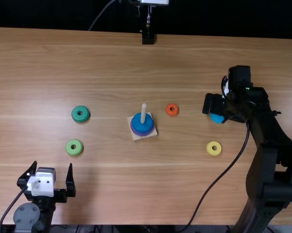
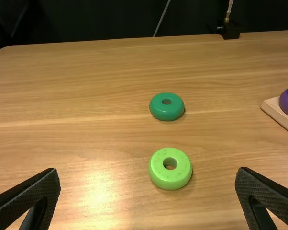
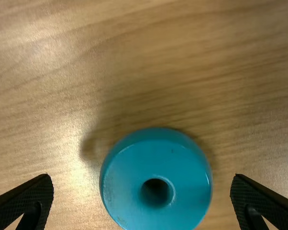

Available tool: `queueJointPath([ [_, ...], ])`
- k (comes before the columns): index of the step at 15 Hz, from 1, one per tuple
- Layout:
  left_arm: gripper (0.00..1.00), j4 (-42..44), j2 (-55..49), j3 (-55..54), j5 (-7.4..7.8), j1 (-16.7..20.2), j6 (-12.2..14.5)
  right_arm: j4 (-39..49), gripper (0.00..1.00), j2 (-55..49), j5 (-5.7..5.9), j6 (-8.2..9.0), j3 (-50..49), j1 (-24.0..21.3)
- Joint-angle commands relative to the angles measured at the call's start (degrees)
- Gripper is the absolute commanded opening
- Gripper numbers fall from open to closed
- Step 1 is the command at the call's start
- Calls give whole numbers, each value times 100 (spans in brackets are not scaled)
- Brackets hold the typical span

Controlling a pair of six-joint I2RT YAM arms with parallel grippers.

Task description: Build the Hanoi tower: stack the rings onto the peg from bottom to top in this color order: purple, dark blue, light blue, dark green, light green, yellow, orange.

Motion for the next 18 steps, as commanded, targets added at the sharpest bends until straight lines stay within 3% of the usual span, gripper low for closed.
queueJointPath([
  [1,100,-458,-62,-600,7,31,64,-8,100,181,-2,32,235,-20],
  [5,100,-458,-62,-600,7,31,64,-451,100,278,9,21,296,-37],
  [17,100,-458,-62,-600,7,40,64,-440,100,445,19,42,437,-169],
  [18,100,-458,-62,-600,7,31,64,-430,95,515,9,42,446,-187],
])
